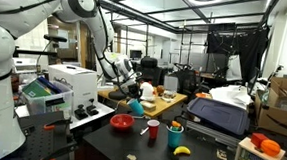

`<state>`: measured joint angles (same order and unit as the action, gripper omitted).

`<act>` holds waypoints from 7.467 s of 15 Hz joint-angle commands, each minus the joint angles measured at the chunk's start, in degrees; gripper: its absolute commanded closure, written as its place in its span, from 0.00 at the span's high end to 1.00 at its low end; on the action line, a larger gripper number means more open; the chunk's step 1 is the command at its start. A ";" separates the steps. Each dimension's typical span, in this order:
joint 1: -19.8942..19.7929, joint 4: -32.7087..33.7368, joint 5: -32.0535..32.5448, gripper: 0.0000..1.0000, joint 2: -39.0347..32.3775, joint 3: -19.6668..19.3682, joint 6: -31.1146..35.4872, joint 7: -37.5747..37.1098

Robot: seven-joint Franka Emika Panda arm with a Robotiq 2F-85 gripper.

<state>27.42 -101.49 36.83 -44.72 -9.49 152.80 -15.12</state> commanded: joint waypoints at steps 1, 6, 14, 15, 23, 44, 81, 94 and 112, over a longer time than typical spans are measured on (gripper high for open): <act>4.37 0.19 7.65 0.01 -0.60 -4.77 3.12 -6.93; 8.60 -3.71 21.20 0.01 1.30 -8.71 4.42 -21.35; 13.65 -7.87 41.22 0.01 1.27 -13.36 3.51 -39.91; 14.20 -8.47 42.61 0.01 1.54 -13.59 3.43 -41.21; 14.45 -20.90 48.08 0.01 11.23 -13.99 7.03 -39.36; 14.58 -18.57 46.11 0.01 8.67 -12.77 5.59 -39.40; -2.11 2.80 63.00 0.01 -10.90 19.24 -40.50 -39.25; -1.33 2.63 62.42 0.01 -12.71 22.64 -51.66 -38.50; 0.92 2.82 61.87 0.01 -14.07 24.13 -64.74 -35.34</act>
<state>28.31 -99.53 99.09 -58.34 14.00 91.02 -52.27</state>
